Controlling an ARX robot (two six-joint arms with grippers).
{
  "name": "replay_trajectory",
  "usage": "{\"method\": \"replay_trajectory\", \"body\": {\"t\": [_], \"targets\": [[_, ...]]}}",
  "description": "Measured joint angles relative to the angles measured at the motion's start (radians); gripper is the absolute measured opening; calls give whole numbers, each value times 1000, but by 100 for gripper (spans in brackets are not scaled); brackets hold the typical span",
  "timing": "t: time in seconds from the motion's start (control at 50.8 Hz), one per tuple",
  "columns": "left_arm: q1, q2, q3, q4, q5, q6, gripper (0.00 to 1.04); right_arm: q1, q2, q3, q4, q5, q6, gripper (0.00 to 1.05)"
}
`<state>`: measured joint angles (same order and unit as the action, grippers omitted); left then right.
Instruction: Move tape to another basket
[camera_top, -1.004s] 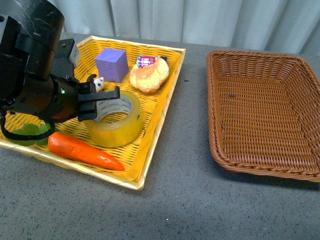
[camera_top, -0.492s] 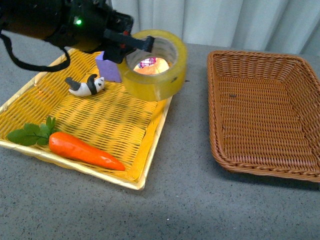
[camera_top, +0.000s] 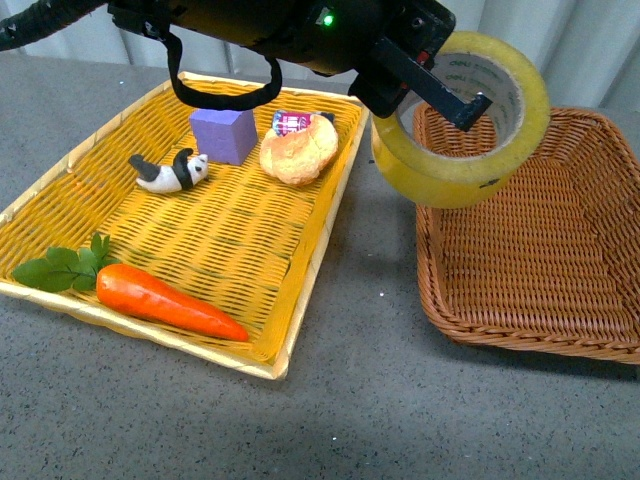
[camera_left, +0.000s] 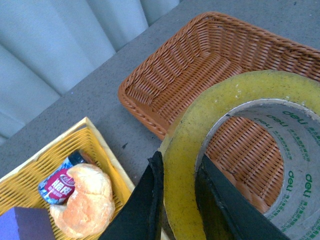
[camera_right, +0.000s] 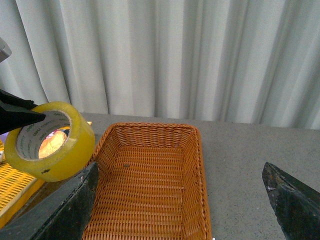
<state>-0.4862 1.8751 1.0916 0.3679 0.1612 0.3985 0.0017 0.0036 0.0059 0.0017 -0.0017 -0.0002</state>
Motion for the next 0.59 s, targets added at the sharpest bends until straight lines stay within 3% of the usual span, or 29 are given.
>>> {"method": "replay_trajectory", "body": {"t": [0.217,0.591], "targets": [[-15,0,-9,-11,77,52,16,0,0,0,0,0,0,96],[-23,-19,-34,-59,106,110,16,0,0,0,0,0,0,96]]}}
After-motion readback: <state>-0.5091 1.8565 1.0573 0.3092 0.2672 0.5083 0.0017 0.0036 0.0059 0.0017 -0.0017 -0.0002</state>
